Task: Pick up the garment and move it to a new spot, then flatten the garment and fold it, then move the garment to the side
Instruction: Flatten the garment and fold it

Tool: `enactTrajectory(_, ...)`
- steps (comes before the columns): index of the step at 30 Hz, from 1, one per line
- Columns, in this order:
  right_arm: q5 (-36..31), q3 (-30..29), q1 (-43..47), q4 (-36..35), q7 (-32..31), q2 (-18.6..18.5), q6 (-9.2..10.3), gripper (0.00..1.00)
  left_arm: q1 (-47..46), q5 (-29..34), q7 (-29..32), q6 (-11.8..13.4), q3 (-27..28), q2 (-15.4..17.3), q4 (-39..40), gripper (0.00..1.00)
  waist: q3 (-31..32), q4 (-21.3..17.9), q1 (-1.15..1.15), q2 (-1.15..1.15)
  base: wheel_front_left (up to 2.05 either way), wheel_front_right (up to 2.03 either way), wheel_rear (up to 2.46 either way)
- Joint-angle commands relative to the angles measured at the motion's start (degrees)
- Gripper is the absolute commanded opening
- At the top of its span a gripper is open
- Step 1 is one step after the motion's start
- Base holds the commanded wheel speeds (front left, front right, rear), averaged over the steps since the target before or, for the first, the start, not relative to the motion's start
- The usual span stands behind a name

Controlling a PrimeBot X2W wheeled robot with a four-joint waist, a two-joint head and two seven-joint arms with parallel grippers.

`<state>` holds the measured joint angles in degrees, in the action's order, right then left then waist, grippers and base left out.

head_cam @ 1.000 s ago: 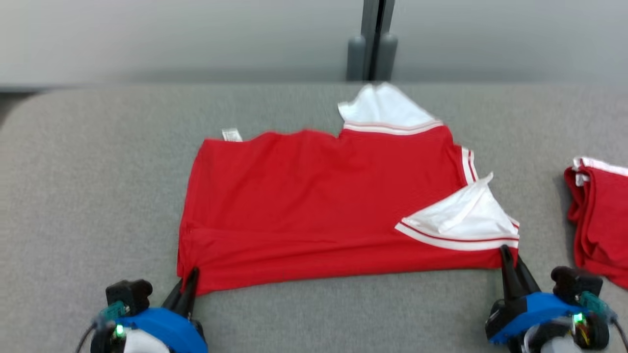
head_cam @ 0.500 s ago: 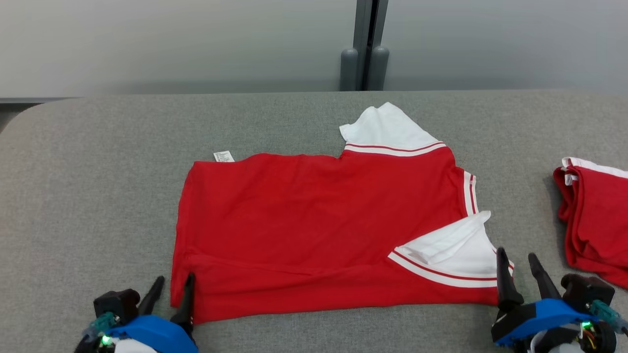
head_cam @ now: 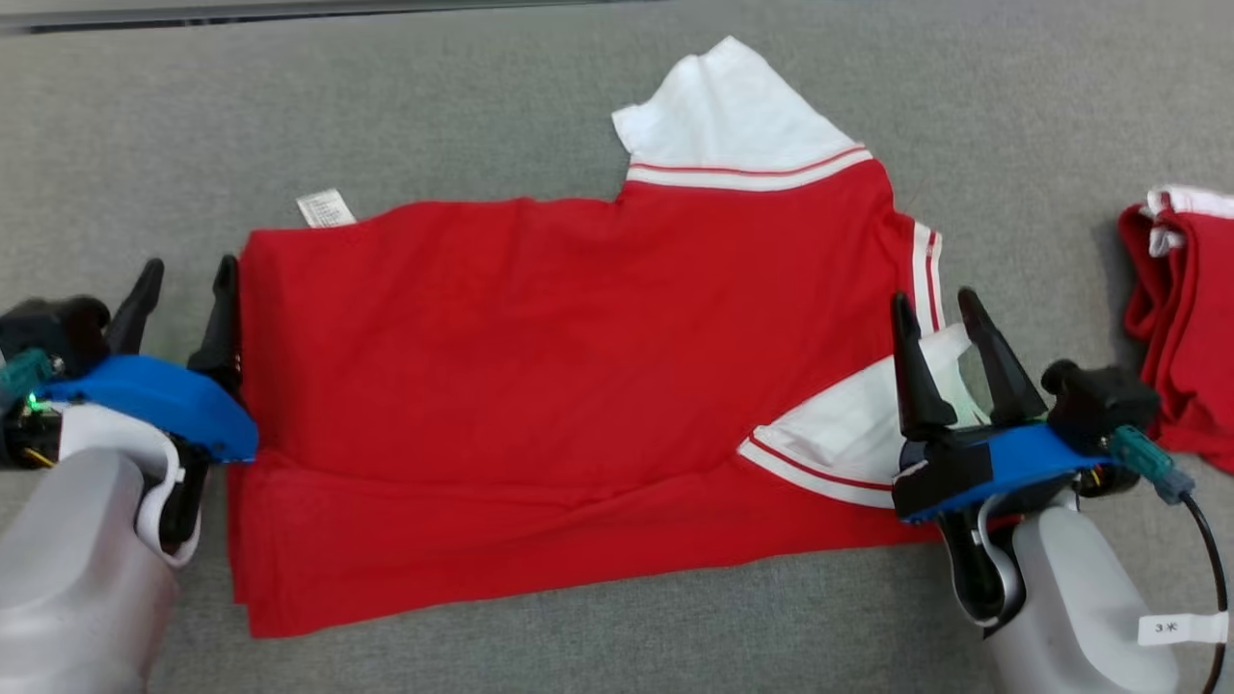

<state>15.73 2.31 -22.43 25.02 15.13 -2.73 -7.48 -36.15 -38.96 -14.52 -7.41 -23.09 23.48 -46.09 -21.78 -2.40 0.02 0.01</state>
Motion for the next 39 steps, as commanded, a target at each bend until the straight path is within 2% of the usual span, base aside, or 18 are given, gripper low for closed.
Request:
enactTrajectory(1,0.3,0.7,-1.0,-0.5,0.0,-0.3,-0.03,1.00,-1.5,-0.8,0.6,-0.1,-1.2,1.1,-0.6,1.00,-1.5,0.0,-0.02,-0.01,0.00,0.00,0.00)
enactTrajectory(7,0.9,2.7,-2.4,-2.6,0.0,-0.3,-0.03,1.00,-5.0,-6.5,0.5,-0.1,-7.6,3.4,-0.4,1.00,-4.9,-1.6,-0.02,-0.01,0.00,0.00,0.00)
enactTrajectory(15,-1.0,1.6,-4.3,-2.8,0.0,-0.3,-0.03,1.00,-6.5,-12.2,-0.2,-0.1,-16.4,4.9,3.0,1.00,-6.5,-1.7,-0.02,-0.01,0.00,0.00,0.00)
enactTrajectory(19,-1.1,1.5,-5.6,-2.9,0.0,-0.3,-0.03,1.00,-7.7,-14.7,-0.5,-0.1,-18.0,5.5,3.8,1.00,-6.6,-1.6,-0.02,-0.01,0.00,0.00,0.00)
enactTrajectory(23,-0.9,1.7,-5.7,-2.9,0.0,-0.3,-0.03,1.00,-7.8,-14.3,-0.7,-0.1,-17.0,6.0,4.5,1.00,-6.4,-1.5,-0.02,-0.01,0.00,0.00,0.00)
enactTrajectory(31,-0.8,2.3,-5.9,-2.3,0.0,-0.3,-0.03,1.00,-6.8,-12.5,-0.4,-0.1,-22.9,6.4,0.9,1.00,-6.2,-1.4,-0.02,-0.01,0.00,0.00,0.00)
enactTrajectory(32,-1.1,2.3,-6.3,-2.2,0.0,-0.3,-0.03,1.00,-6.8,-12.3,-0.3,-0.1,-23.9,6.3,0.2,0.85,-6.2,-1.4,-0.02,-0.01,0.00,0.00,0.00)
enactTrajectory(33,-1.4,2.1,-6.7,-2.2,0.0,-0.3,-0.03,1.00,-7.0,-11.9,-0.3,-0.1,-24.7,6.3,-0.5,0.36,-6.2,-1.4,-0.02,-0.01,0.00,0.00,0.00)
enactTrajectory(34,-1.6,2.0,-7.2,-2.1,0.0,-0.3,-0.03,1.00,-7.3,-11.8,-0.3,-0.1,-25.2,6.2,-0.8,0.00,-6.1,-1.3,-0.02,-0.01,0.00,0.00,0.00)
enactTrajectory(39,-5.1,0.3,-11.0,-0.6,0.0,-0.3,-0.03,1.00,-8.5,-12.1,-0.3,-0.1,-26.4,5.4,-2.2,0.00,-5.8,0.2,-0.02,-0.01,0.00,0.00,0.00)
